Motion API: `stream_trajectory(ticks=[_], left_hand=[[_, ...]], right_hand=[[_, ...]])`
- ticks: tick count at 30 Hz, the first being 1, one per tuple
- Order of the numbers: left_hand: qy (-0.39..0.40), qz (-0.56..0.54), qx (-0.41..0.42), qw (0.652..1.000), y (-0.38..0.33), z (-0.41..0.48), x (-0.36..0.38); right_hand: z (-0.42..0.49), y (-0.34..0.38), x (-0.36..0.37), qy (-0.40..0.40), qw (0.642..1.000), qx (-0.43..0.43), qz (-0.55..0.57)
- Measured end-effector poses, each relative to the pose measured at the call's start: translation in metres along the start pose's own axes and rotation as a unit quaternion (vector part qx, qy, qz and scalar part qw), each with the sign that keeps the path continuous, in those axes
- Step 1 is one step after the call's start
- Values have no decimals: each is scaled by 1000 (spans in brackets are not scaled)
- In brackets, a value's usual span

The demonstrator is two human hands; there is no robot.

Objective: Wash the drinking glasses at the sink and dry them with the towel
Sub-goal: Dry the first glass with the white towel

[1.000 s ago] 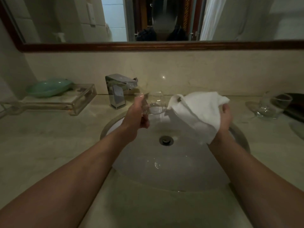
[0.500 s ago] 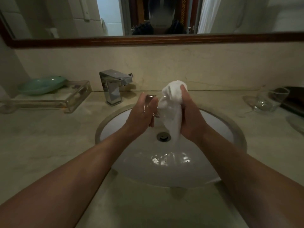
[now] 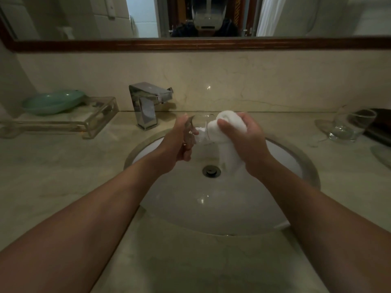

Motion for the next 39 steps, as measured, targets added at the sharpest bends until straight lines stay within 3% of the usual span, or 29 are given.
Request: stream_trajectory(ticks=[4, 6, 11, 15, 18, 20, 23, 26, 30, 32, 35, 39], left_hand=[[-33, 55, 1, 998, 2, -2, -7], [-45, 48, -22, 998, 7, -2, -9], [-35, 45, -64, 996, 16, 1, -17], [9, -7, -87, 996, 16, -2, -9], [36, -49, -88, 994, 13, -3, 1], [52, -64, -91, 992, 12, -2, 3], [56, -76, -85, 992, 10, 0, 2], [72, -79, -74, 991, 6, -4, 5], [98, -71, -52, 991, 1, -8, 11], [86, -80, -50, 992, 0, -6, 9], [49, -91, -54, 993, 3, -1, 1], [12, -73, -63, 995, 6, 0, -4]], right_hand=[[-2, 10, 7, 45, 980, -108, -163], [-2, 5, 12, 99, 964, -117, -219], [-7, 2, 21, 180, 960, -82, -199], [-7, 6, 14, 116, 983, -54, -135], [-5, 7, 7, 58, 998, 35, 12], [0, 3, 0, 1, 989, 110, 102], [5, -9, -16, -81, 974, 173, 124], [-1, -32, -11, -50, 954, 263, 133], [-16, -28, 3, -12, 900, 386, 201], [-15, -25, 1, 14, 896, 397, 200], [-14, -28, 0, 39, 924, 362, 115], [-6, -27, -12, -40, 957, 287, 18]])
Point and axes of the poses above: each hand's wrist, its own z-axis towards the middle knuckle, its own x-axis out of the palm, y = z × x, the point moved 6 cm from there along z, towards the middle knuckle, and after that the axes turned 9 degrees about z, right-handed, at the moved point
